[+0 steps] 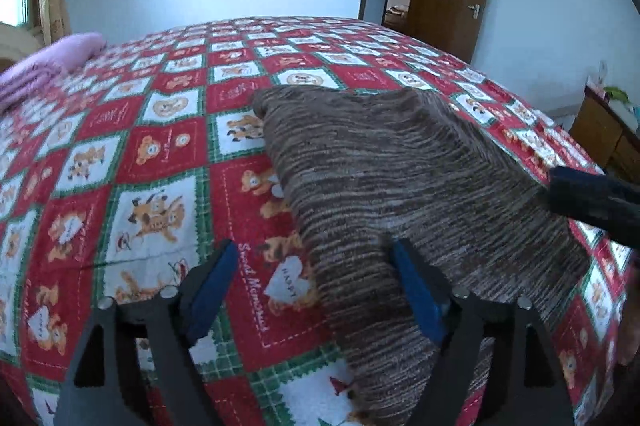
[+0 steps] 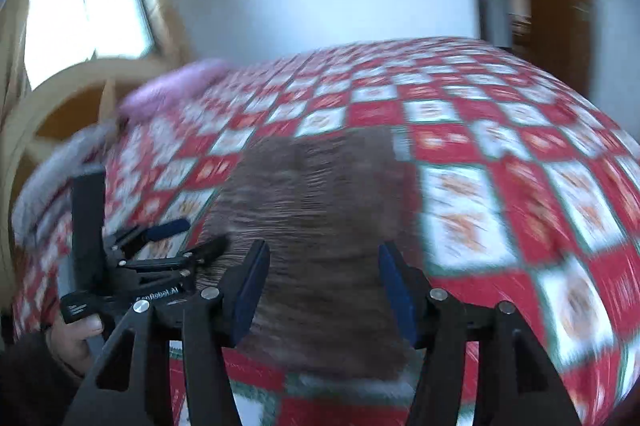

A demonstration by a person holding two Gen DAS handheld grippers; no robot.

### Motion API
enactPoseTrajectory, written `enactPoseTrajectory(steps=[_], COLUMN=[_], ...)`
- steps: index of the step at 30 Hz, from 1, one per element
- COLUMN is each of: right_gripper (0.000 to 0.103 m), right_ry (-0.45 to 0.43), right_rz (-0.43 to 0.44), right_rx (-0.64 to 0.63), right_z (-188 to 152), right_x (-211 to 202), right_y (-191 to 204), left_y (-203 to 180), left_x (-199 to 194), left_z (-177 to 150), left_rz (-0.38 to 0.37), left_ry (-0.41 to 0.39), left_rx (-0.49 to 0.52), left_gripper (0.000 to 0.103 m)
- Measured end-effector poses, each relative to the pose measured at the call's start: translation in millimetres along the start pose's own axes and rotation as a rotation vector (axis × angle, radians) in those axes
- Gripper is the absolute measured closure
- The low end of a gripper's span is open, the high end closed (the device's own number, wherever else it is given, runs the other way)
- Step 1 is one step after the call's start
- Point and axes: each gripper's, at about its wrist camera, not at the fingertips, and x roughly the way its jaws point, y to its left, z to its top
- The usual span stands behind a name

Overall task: Fold small clothes
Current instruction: 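Open both grippers and press the folded sweater flat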

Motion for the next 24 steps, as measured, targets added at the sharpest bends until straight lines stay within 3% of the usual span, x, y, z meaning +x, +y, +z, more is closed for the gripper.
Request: enactPoseTrajectory(steps=[4,6,8,9,15,18,21,22,23,24], right_gripper=[0.046,0.046,0.046,0.046,0.046,0.046,0.046,0.054,0.077,0.088], right_ry=[0.137,0.126,0.145,0.142,0.032,0.002,0.044,0.069,0.113,0.161], right_rz=[-0.112,-0.15,-0.066,-0.071,-0.206,-0.178,-0.156,-0.163,-0.163,-0.149], right_rx=[0.027,0.075,0.205,0.205,-0.045,-0.222,-0.398,-0.435,-0.457,-0.469], right_z=[3,1,-4,-5,19,47,57,59,63,65], right_x=[55,61,57,53,20,34,64,77,96,115], right_y=[-17,-38,-63,-65,-14,33,74,83,90,95], left_y=[12,16,17,17,26,30,33,33,34,34], left_x=[3,2,-1,-3,-15,-11,-8,-7,-7,-7], left_z=[-2,-3,-4,-4,-6,-6,-6,-6,-6,-7], left_rz=[-0.044,-0.064,-0.078,-0.077,-0.045,-0.05,-0.064,-0.067,-0.072,-0.073], left_ry=[0.019,0.018,0.006,-0.005,-0.065,-0.045,-0.025,-0.024,-0.021,-0.019], left_rx=[-0.067,-0.085,-0.095,-0.098,-0.147,-0.163,-0.173,-0.175,-0.176,-0.177], left_gripper=[0.006,0.005,0.005,0.004,0.0,0.0,0.0,0.0,0.0,0.0])
